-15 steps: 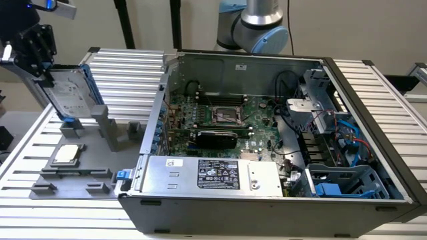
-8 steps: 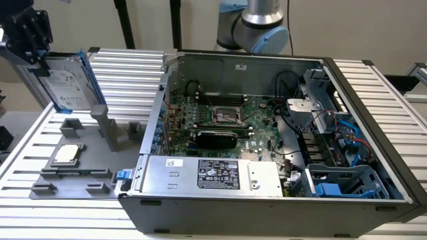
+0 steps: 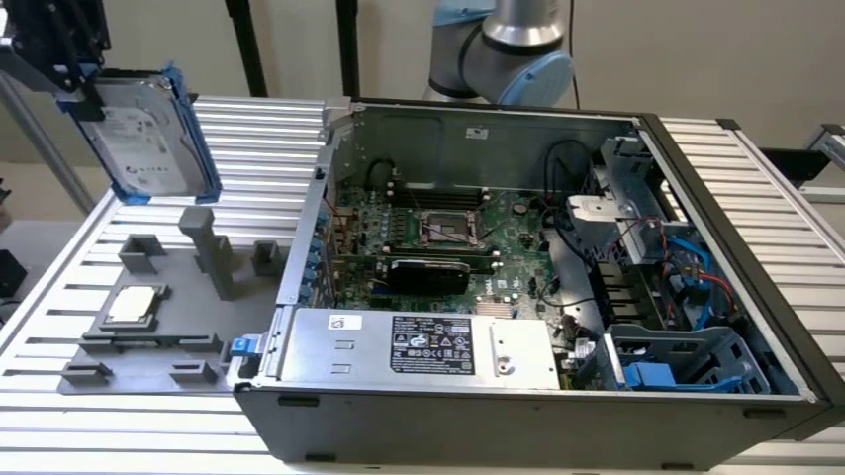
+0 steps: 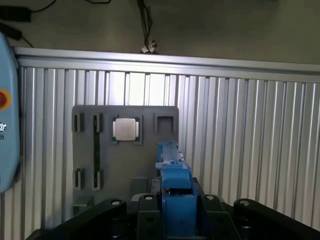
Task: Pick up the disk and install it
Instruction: 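Pick up the disk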
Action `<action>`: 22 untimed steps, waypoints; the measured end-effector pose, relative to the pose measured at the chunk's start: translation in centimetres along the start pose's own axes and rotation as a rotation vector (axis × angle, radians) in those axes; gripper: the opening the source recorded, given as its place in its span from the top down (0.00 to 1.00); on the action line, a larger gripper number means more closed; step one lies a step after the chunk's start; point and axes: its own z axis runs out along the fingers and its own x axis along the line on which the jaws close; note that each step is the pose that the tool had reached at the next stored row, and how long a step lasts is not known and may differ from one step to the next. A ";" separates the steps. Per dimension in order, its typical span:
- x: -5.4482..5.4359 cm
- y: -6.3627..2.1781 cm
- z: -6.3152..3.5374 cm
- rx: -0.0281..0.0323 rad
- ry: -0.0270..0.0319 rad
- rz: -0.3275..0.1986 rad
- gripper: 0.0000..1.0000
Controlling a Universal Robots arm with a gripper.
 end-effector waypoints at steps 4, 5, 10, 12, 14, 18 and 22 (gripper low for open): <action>0.1 -1.80 -1.72 0.0003 -0.0048 0.000 1.00; 0.1 -2.27 -2.18 0.0004 -0.0062 0.000 1.00; 0.4 -4.50 -4.36 0.0004 -0.0124 0.000 1.00; 0.5 -5.37 -5.20 0.0004 -0.0145 0.000 1.00; 0.7 -6.27 -6.06 0.0003 -0.0165 0.000 1.00; 1.0 -8.08 -7.77 0.0004 -0.0207 0.000 1.00; 1.4 -9.84 -9.20 0.0005 -0.0243 0.000 1.00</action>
